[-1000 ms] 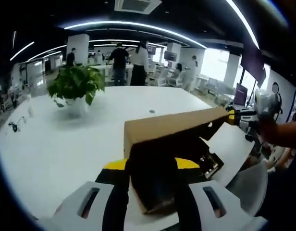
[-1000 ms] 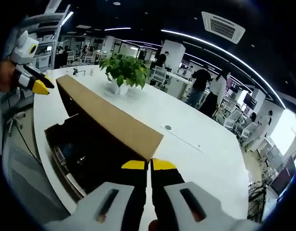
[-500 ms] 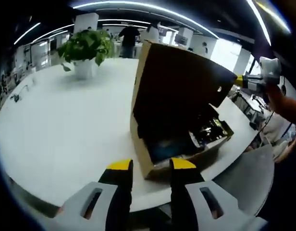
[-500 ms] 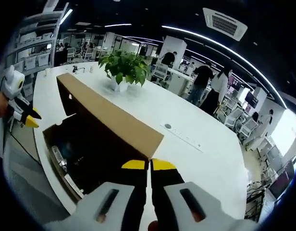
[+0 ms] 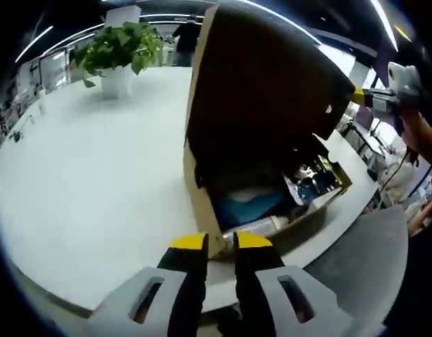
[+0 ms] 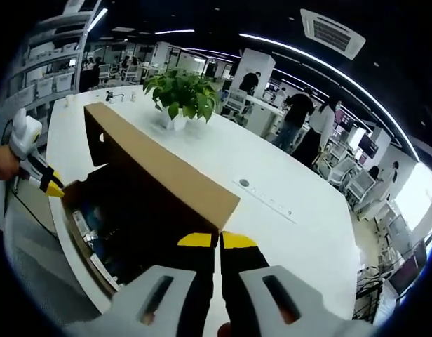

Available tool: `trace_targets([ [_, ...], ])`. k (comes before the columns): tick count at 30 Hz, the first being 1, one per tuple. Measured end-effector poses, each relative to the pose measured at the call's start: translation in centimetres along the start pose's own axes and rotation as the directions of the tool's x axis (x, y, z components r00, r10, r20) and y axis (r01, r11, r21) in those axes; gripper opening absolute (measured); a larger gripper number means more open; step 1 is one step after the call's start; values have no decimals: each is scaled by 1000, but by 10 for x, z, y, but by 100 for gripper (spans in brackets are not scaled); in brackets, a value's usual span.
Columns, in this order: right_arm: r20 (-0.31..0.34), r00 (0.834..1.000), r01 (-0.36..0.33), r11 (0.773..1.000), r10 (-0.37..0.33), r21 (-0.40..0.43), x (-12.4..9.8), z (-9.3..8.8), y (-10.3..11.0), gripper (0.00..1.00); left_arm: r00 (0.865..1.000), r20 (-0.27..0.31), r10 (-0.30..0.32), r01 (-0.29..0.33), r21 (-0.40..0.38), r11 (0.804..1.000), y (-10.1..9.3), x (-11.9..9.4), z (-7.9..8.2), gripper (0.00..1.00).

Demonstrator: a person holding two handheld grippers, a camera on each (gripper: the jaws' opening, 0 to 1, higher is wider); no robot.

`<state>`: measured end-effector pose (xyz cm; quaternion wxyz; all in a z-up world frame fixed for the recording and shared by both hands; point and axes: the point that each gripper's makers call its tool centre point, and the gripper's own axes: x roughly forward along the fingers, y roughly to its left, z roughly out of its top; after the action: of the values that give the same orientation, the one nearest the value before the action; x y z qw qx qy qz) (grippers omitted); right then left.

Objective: Operate the shoe box by opening the lid, removing the specified soft item, and placing it in the target area until the item is outside and the box remains undamaged.

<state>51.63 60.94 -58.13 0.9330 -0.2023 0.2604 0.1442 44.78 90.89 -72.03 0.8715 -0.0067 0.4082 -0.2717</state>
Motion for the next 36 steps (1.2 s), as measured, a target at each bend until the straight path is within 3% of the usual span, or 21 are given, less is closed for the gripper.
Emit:
trace_targets([
  [1,-1,1000,-2,1000,2,1,0,0,0,0,1000,-5,19,-19,26,999,5,-1,0,4],
  [8,-2,1000,-4,1000,4,8,8,6,-8,0,1000,-9,9,-9,15,1000,2,-2,-1,3],
  [20,-14,1000,-10,999,11,34,47,19,-30,0,999,-30,16,-15,32,999,3,0,-2,2],
  [36,-59,998,-22,998,25,62,94,13,-47,0,999,-43,10,-9,36,999,1,-1,-4,3],
])
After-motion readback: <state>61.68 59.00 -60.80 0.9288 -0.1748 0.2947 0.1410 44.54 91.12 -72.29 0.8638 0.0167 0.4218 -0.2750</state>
